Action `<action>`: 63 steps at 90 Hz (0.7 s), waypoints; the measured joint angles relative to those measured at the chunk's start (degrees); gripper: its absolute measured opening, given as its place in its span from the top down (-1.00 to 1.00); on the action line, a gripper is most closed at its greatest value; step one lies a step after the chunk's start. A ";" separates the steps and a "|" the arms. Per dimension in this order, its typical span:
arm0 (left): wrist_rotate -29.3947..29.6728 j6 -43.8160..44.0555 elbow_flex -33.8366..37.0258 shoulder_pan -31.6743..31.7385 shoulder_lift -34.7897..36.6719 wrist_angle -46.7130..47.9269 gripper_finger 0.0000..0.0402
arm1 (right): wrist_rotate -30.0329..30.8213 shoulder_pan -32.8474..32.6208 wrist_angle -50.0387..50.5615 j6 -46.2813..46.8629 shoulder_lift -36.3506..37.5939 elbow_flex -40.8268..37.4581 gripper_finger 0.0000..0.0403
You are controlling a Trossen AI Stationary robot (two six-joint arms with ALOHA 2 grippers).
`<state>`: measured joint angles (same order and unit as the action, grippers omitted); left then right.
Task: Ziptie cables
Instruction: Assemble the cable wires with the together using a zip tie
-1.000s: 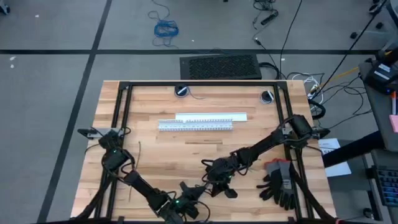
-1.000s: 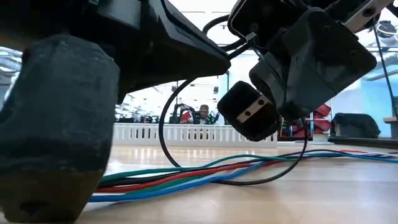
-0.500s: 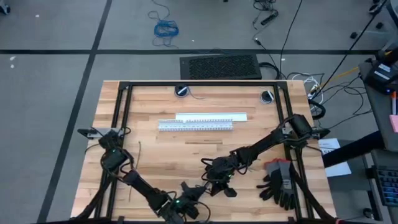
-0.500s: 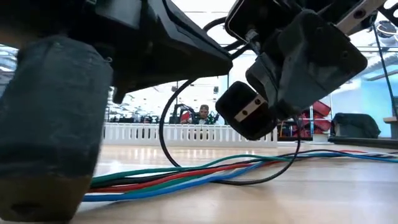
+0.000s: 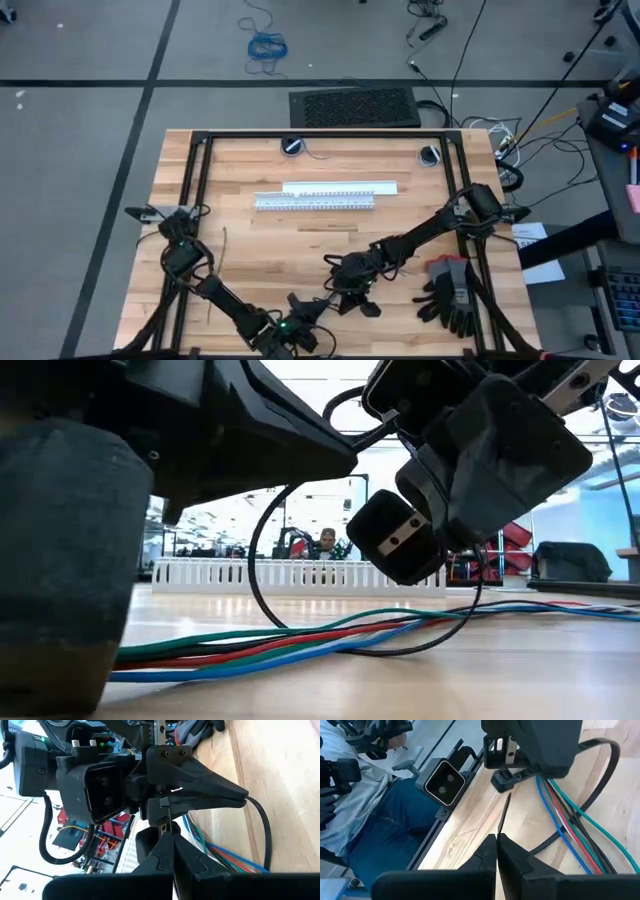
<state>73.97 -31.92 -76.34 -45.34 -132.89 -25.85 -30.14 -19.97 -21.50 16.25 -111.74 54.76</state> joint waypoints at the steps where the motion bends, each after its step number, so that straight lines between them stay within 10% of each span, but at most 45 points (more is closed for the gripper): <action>1: 0.00 0.00 0.00 0.00 -0.01 0.00 1.00 | 0.00 0.00 -0.03 0.00 0.00 0.00 1.00; 63: 0.95 0.55 -0.02 0.18 -0.01 1.06 1.00 | -1.75 -0.69 -0.40 0.87 0.09 0.00 1.00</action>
<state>74.92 -31.37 -76.36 -45.16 -132.90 -24.79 -31.89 -20.66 -21.90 17.12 -111.66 54.76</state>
